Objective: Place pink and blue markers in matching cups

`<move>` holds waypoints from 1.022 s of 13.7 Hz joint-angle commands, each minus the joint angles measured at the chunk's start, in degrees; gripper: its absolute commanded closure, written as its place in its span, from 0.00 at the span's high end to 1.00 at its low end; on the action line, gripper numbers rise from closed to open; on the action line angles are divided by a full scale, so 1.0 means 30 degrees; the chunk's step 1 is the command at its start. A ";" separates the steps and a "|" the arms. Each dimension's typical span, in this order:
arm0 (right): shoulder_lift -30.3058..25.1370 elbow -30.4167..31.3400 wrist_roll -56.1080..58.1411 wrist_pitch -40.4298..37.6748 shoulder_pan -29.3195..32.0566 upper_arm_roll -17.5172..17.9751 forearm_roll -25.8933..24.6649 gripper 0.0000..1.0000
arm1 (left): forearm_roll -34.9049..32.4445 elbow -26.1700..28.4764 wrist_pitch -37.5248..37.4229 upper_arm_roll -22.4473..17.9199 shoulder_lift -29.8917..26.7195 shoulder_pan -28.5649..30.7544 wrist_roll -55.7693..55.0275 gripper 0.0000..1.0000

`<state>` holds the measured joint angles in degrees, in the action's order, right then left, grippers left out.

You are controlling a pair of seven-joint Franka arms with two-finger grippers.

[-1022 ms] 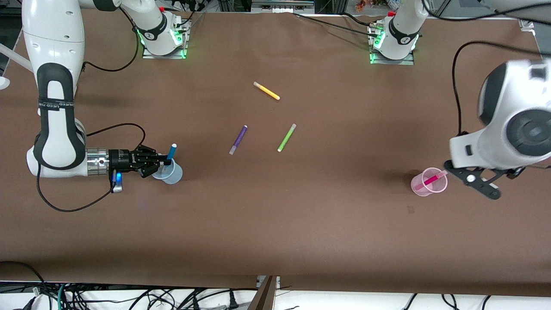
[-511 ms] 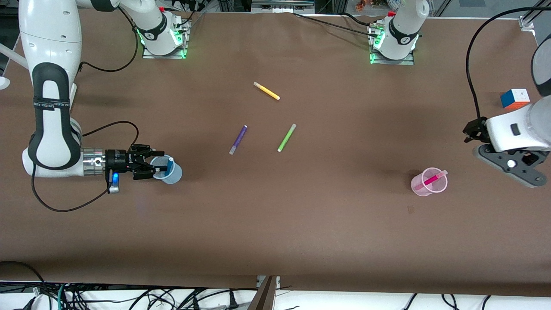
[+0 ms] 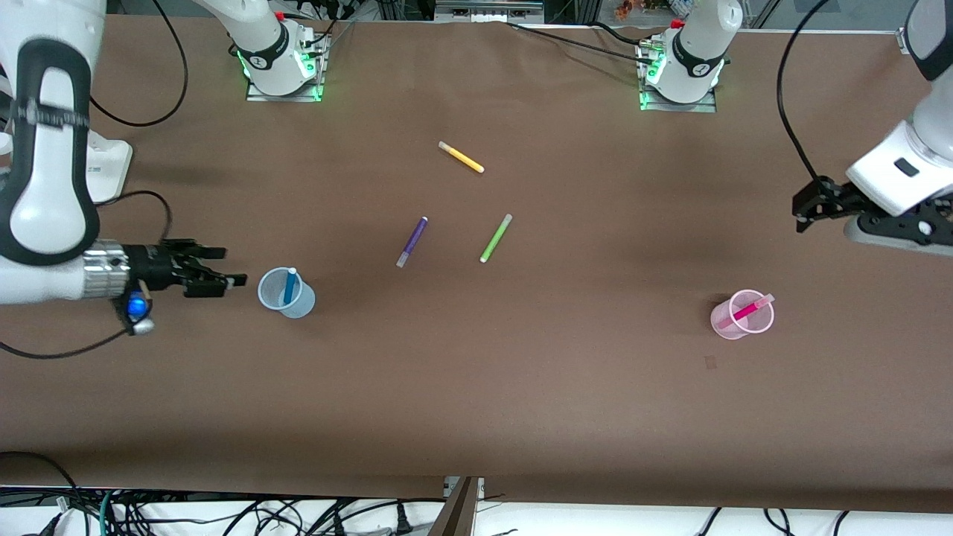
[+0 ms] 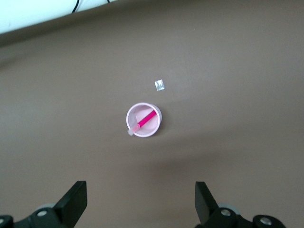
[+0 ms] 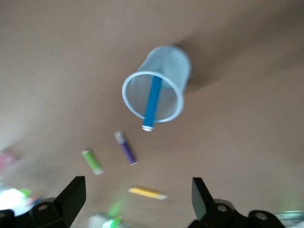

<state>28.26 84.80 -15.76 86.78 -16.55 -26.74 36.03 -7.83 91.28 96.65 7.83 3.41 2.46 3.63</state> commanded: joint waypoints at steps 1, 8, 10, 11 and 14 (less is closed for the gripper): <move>-0.2409 -0.0199 0.0735 -0.0128 -0.1130 0.0181 -0.4667 0.99 | 0.1284 0.2825 0.0918 -0.1231 -0.2219 -0.0904 -0.0535 1.00; -0.6077 -0.0374 0.4926 -0.0303 -0.2541 0.0124 -1.1100 0.99 | 0.1877 0.2064 0.0449 -0.1703 -0.1636 -0.0381 -0.0417 1.00; -0.6255 -0.0375 0.5166 -0.0565 -0.2541 0.0094 -1.1190 0.99 | 0.1877 0.1829 0.0361 -0.1703 -0.1546 -0.0351 -0.0651 1.00; -0.6255 -0.0375 0.4934 -0.0857 -0.2570 0.0123 -1.1161 0.99 | 0.1906 0.1771 0.0390 -0.1703 -0.1517 -0.0292 -0.0420 1.00; -0.6284 -0.0375 0.4697 -0.1358 -0.2570 0.0007 -1.1043 0.99 | 0.1615 0.1332 0.0420 -0.1528 -0.1195 -0.0350 -0.0506 1.00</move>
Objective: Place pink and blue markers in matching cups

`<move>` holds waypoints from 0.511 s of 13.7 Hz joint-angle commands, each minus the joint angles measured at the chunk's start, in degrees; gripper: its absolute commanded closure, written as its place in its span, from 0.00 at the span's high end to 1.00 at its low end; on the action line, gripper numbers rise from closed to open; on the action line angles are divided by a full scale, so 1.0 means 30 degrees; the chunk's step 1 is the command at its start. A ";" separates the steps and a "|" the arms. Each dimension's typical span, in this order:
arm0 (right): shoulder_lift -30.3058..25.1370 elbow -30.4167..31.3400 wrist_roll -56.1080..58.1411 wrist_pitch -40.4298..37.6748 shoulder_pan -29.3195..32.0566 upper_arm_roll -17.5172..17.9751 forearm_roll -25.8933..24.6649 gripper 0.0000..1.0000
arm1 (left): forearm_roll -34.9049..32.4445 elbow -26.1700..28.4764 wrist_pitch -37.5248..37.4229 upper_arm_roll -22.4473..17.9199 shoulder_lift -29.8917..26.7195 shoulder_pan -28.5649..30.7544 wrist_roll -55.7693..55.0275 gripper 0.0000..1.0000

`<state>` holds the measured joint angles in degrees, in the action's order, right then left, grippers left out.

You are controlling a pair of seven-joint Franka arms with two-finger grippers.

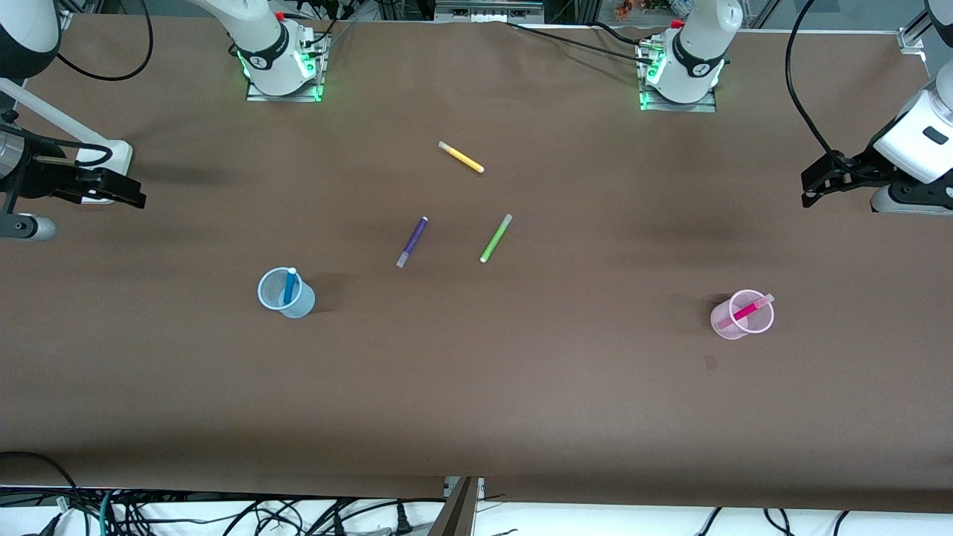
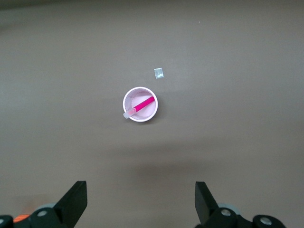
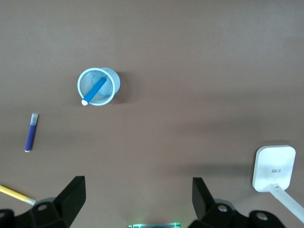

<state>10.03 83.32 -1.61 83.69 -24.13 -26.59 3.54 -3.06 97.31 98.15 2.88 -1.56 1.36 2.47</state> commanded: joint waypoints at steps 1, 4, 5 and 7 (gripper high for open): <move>-0.0210 0.0117 -0.0022 -0.0357 -0.0041 -0.0044 -0.0215 0.99 | -0.0267 -0.0707 -0.0138 0.0152 0.0431 0.0017 -0.0092 1.00; -0.0384 0.0117 -0.0051 -0.0971 0.0191 0.0218 -0.0361 0.99 | -0.0358 -0.1027 -0.1044 0.0298 0.0402 -0.0012 -0.0063 1.00; -0.0473 0.0117 -0.0109 -0.1031 0.0918 0.1061 -0.0390 0.99 | -0.0358 -0.1058 -0.1134 0.0298 0.0402 -0.0012 -0.0063 1.00; -0.0735 0.0117 -0.0052 -0.1090 0.5558 0.5671 -0.0593 0.99 | -0.0358 -0.1058 -0.1164 0.0298 0.0402 -0.0012 -0.0034 1.00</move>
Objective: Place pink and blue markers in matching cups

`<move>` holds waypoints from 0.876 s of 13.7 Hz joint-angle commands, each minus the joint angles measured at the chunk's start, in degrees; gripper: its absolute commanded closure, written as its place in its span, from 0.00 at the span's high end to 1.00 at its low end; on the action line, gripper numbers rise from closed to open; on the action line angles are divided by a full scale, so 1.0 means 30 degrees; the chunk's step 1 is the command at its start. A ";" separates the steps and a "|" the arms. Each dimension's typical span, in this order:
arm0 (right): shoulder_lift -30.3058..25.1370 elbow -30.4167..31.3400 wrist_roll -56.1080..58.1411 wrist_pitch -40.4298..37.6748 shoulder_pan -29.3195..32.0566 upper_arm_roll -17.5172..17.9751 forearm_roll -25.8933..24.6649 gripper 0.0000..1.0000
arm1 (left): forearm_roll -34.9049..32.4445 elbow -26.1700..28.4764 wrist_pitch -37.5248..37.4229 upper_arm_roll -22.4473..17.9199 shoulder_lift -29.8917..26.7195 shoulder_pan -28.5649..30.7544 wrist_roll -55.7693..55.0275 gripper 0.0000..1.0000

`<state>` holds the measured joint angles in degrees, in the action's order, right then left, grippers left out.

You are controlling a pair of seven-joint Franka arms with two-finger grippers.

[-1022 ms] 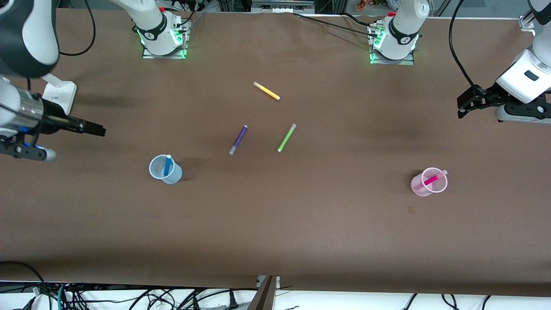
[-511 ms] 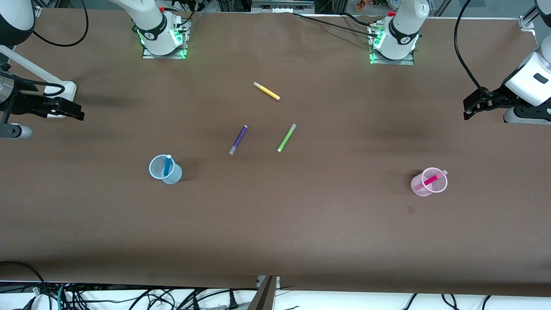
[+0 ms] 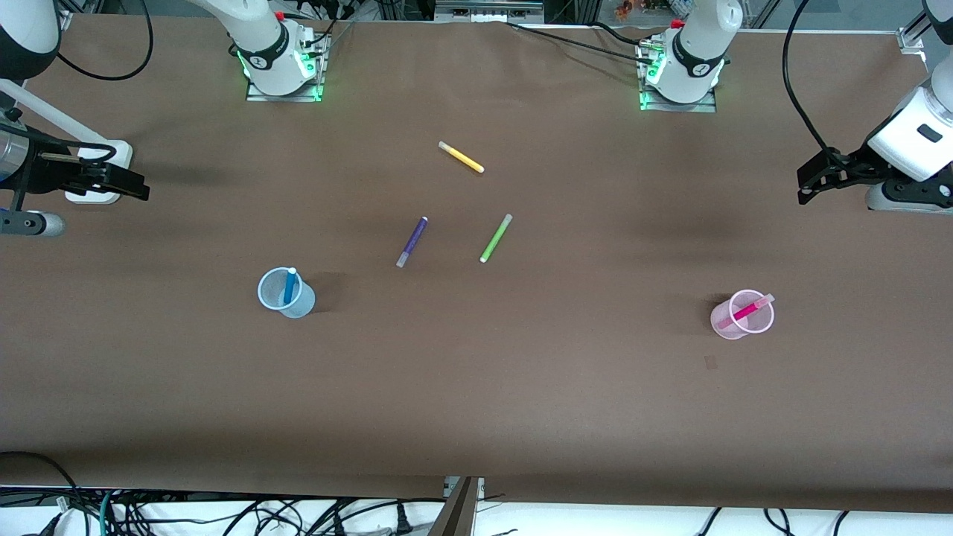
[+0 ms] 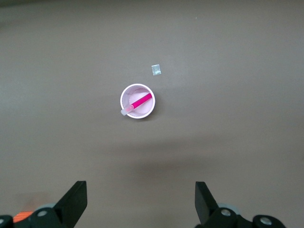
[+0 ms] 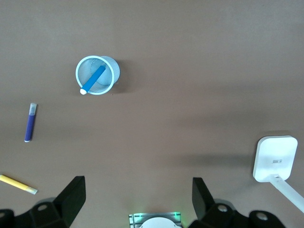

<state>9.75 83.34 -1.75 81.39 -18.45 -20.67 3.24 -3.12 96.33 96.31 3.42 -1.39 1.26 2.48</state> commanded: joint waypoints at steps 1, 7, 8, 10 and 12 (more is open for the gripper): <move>-0.0846 0.0139 0.0025 -0.0179 0.4645 0.5061 -0.1364 0.99 | -0.0336 -0.0733 -0.0550 0.0121 0.0346 -0.0011 -0.0034 1.00; -0.3220 0.1429 0.0172 0.0267 0.6589 0.6423 -0.1899 0.99 | -0.0336 -0.0762 -0.0433 0.0151 0.0521 -0.0158 -0.0005 1.00; -0.3221 0.1545 0.0172 0.0146 0.6589 0.6481 -0.1900 0.99 | -0.0336 -0.0791 -0.0404 0.0151 0.0580 -0.0158 -0.0005 1.00; -0.3308 0.1780 0.0172 0.0115 0.6589 0.6540 -0.1871 0.99 | -0.0336 -0.0821 -0.0404 0.0151 0.0609 -0.0216 -0.0005 1.00; -0.3309 0.1780 0.0201 0.0115 0.6618 0.6540 -0.1812 0.99 | -0.0336 -0.0966 -0.0404 0.0151 0.0609 -0.0188 -0.0005 1.00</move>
